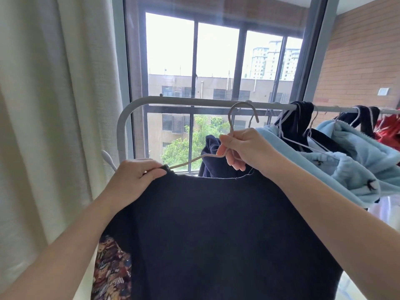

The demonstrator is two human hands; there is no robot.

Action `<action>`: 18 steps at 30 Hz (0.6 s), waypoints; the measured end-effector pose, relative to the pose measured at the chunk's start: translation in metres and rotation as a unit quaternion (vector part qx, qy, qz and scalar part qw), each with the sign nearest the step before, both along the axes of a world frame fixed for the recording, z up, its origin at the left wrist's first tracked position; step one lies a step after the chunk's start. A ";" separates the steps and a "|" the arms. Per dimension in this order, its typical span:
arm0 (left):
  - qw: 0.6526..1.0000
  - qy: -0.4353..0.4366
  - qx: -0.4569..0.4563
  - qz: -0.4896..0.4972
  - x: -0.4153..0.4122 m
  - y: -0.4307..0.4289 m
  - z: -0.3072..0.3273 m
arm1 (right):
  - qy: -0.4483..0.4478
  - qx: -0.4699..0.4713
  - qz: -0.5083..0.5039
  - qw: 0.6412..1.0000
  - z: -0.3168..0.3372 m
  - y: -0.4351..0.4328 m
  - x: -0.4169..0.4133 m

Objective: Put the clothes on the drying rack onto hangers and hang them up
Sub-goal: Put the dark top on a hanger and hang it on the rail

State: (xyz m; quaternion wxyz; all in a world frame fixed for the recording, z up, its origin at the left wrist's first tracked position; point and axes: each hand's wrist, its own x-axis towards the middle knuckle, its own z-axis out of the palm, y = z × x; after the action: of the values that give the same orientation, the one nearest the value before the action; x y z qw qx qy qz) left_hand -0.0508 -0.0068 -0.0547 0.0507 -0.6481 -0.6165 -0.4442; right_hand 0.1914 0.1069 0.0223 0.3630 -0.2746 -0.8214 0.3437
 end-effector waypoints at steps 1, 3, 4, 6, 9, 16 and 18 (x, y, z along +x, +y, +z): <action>1.000 -0.003 0.018 0.004 0.001 0.001 -0.001 | -0.002 -0.002 -0.003 1.000 0.001 0.001 0.001; 0.999 -0.008 0.049 0.017 0.003 0.003 -0.004 | -0.001 -0.005 -0.005 1.000 0.000 0.002 0.001; 0.998 -0.010 0.062 0.021 0.007 0.004 -0.004 | -0.003 -0.006 -0.002 1.000 0.000 0.000 0.000; 0.997 -0.002 0.074 0.007 0.020 0.008 -0.001 | -0.026 -0.004 0.012 1.000 -0.004 -0.005 -0.006; 0.999 0.013 0.021 -0.020 0.034 0.015 0.002 | -0.051 0.001 0.016 0.999 -0.010 -0.010 -0.016; 0.999 0.035 -0.028 -0.013 0.020 0.013 -0.006 | -0.046 -0.022 0.021 0.998 -0.014 -0.007 -0.010; 1.000 0.015 -0.011 0.001 0.014 0.010 -0.009 | -0.031 -0.040 0.023 0.998 -0.016 -0.008 -0.008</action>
State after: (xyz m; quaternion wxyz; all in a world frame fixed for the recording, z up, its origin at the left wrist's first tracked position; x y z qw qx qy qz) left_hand -0.0372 0.0032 -0.0642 0.0526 -0.6547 -0.6212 -0.4275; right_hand 0.1834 0.0989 0.0065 0.3181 -0.2804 -0.8240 0.3758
